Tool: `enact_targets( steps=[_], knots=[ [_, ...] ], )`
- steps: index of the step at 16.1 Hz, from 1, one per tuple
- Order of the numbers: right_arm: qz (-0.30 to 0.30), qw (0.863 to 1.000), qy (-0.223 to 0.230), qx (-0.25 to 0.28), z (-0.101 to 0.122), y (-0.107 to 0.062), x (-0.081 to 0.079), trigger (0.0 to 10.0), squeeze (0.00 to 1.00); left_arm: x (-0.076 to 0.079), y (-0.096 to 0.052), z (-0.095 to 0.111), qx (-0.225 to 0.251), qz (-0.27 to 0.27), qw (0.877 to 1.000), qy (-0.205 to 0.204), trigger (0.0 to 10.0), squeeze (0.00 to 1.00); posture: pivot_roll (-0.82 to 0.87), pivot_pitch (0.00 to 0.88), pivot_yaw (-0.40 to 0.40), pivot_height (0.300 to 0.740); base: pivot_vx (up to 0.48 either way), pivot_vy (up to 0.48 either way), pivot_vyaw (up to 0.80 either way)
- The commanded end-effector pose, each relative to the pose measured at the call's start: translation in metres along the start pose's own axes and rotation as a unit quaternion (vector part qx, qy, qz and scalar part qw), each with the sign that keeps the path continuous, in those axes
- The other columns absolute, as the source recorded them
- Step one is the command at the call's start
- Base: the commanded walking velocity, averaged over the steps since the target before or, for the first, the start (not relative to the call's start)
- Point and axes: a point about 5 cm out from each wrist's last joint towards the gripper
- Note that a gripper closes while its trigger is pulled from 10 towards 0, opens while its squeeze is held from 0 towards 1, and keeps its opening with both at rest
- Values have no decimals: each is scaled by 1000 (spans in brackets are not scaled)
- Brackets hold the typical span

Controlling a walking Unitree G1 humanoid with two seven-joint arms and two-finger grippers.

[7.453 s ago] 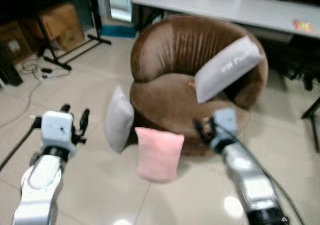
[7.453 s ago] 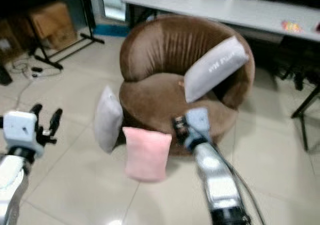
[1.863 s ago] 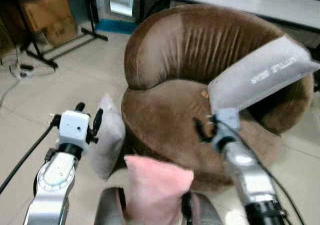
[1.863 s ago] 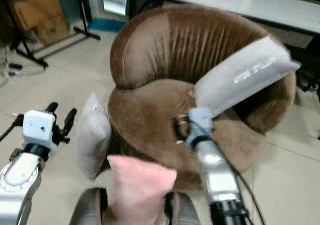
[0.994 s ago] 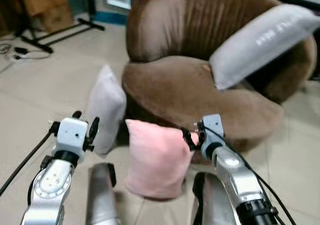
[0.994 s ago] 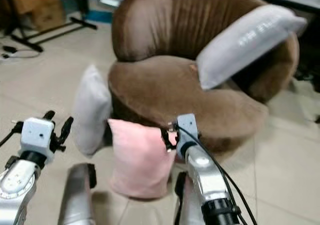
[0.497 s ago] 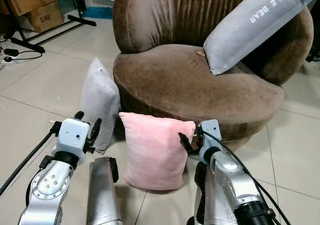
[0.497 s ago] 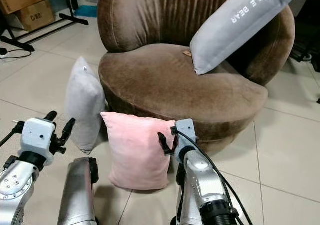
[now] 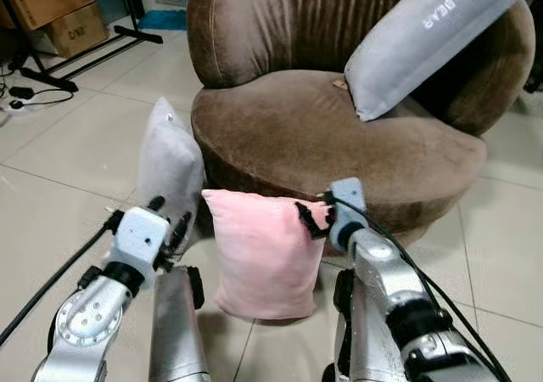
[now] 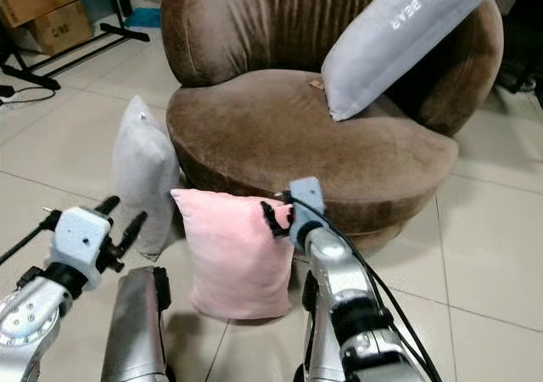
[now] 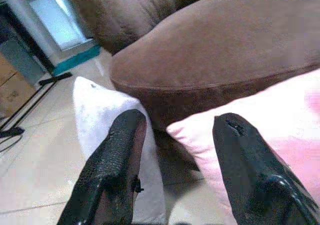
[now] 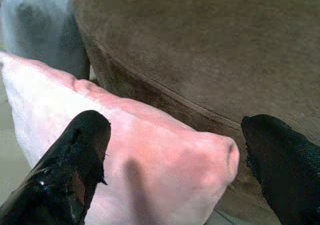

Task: Move the pillow to the sofa from floor

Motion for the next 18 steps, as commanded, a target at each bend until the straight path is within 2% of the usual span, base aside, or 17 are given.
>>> enact_targets(
  steps=[1,5,6,8,10,11,12,13,14,17,18],
  knots=[
    [4,999,-28,-14,1,6,-2,10000,1000,0,-1,4,7,-16,1000,5,10000,0,37,0,1,414,0,0,0],
    [13,997,-61,-47,-3,14,-5,10000,1000,-3,-10,5,2,-18,1000,7,10000,0,60,0,-20,414,0,0,0],
    [21,995,-85,-56,1,20,-10,10000,1000,1,-19,9,-3,-26,1000,3,10000,0,75,0,-30,414,0,0,0],
    [22,994,-93,-58,3,22,-13,10000,1000,4,-27,11,-6,-31,1000,0,10000,0,81,21,-37,414,0,0,0],
    [1,992,-111,-56,6,27,-17,10000,1000,5,-40,15,-14,-34,999,-3,10000,0,101,57,-53,414,0,0,0],
    [-24,993,-105,-53,8,28,-16,10000,1000,5,-44,16,-18,-36,999,-3,10000,0,103,71,-55,414,0,0,0],
    [-56,993,-86,-57,6,28,-13,10000,0,5,-49,18,-22,-38,999,-4,10000,0,108,83,-61,414,0,0,0],
    [-86,993,-46,-70,-1,27,-9,10000,0,6,-53,18,-28,-41,999,-5,10000,0,113,97,-64,414,0,0,0],
    [-88,992,-43,-74,-3,26,-9,10000,0,7,-55,19,-29,-42,999,-5,10000,0,113,98,-63,414,0,0,0],
    [-40,990,-66,-115,-21,24,-21,10000,0,11,-62,21,-35,-48,998,-8,10000,0,111,104,-64,414,0,0,0],
    [13,982,-115,-149,-36,21,-31,10000,0,13,-64,22,-39,-53,998,-10,10000,0,108,108,-69,414,0,0,0]
  ],
)
Point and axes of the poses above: a point about 5 cm out from each wrist's last joint towards the gripper, its own y axis pointing out of the wrist towards the gripper, its own z axis along the axis of the wrist's last joint, x = y × z, and after that the axes turned 15 degrees about y, right-handed
